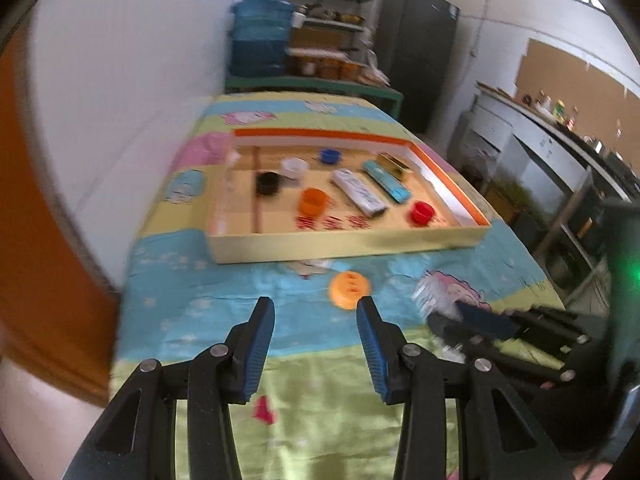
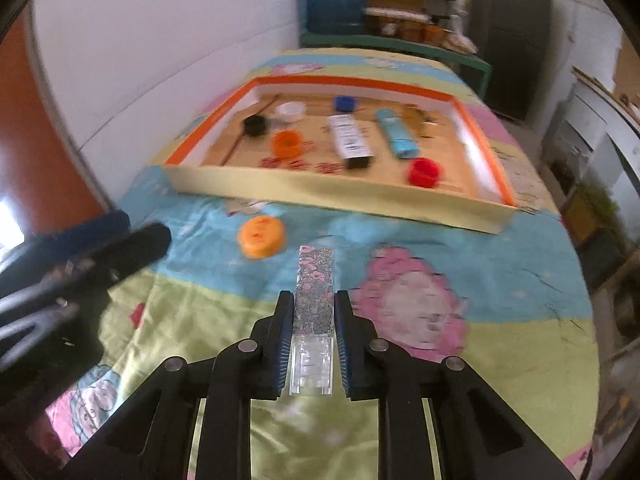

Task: Organize rigid objects
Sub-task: 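Grasp the clear plastic tube with the right tool while the left tool grasps the printed orange cap, then carry the printed orange cap and clear tube with both tools down into the box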

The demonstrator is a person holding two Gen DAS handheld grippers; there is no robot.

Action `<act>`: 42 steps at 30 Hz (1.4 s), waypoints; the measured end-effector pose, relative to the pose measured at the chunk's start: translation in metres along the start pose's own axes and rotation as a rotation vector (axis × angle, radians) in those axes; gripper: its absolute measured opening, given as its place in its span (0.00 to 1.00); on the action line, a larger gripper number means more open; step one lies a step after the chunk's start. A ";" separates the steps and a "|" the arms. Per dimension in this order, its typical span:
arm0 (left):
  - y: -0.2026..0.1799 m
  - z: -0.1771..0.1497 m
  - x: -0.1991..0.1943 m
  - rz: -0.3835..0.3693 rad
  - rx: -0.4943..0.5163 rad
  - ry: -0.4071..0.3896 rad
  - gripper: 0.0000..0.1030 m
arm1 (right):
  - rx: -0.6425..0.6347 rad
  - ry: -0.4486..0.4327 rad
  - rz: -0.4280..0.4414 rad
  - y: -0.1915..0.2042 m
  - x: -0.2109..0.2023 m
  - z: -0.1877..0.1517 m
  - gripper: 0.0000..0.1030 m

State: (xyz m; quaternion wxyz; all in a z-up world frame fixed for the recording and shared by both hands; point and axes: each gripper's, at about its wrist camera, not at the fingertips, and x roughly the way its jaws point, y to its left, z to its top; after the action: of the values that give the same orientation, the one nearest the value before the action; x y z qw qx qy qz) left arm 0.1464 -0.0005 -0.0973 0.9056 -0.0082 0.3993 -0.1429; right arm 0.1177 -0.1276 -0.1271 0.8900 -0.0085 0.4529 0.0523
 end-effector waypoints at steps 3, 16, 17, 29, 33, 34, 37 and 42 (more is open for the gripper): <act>-0.017 0.003 0.016 -0.019 0.041 0.020 0.42 | 0.035 -0.025 -0.043 -0.021 -0.008 0.001 0.20; -0.030 0.007 0.069 0.041 0.058 0.087 0.36 | 0.119 -0.039 -0.044 -0.062 -0.016 -0.006 0.19; -0.030 0.006 0.070 0.049 0.060 0.085 0.31 | 0.121 -0.039 -0.042 -0.063 -0.016 -0.007 0.19; -0.022 0.009 0.052 0.026 0.032 0.042 0.30 | 0.126 -0.043 -0.027 -0.063 -0.013 -0.005 0.19; -0.021 0.014 0.042 0.020 0.020 0.021 0.30 | 0.116 -0.051 -0.021 -0.060 -0.015 -0.001 0.19; -0.020 0.016 0.039 0.019 0.016 0.014 0.30 | 0.113 -0.053 -0.020 -0.059 -0.015 0.000 0.19; -0.019 0.020 0.032 0.021 0.006 -0.005 0.30 | 0.100 -0.063 -0.017 -0.055 -0.018 0.007 0.19; -0.015 0.029 0.020 0.031 -0.011 -0.034 0.30 | 0.078 -0.093 -0.008 -0.050 -0.024 0.020 0.19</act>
State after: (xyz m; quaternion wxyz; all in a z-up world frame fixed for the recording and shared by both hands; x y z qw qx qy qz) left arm 0.1767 -0.0231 -0.0901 0.9144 -0.0091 0.3846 -0.1264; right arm 0.1247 -0.1779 -0.0972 0.9099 0.0268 0.4128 0.0315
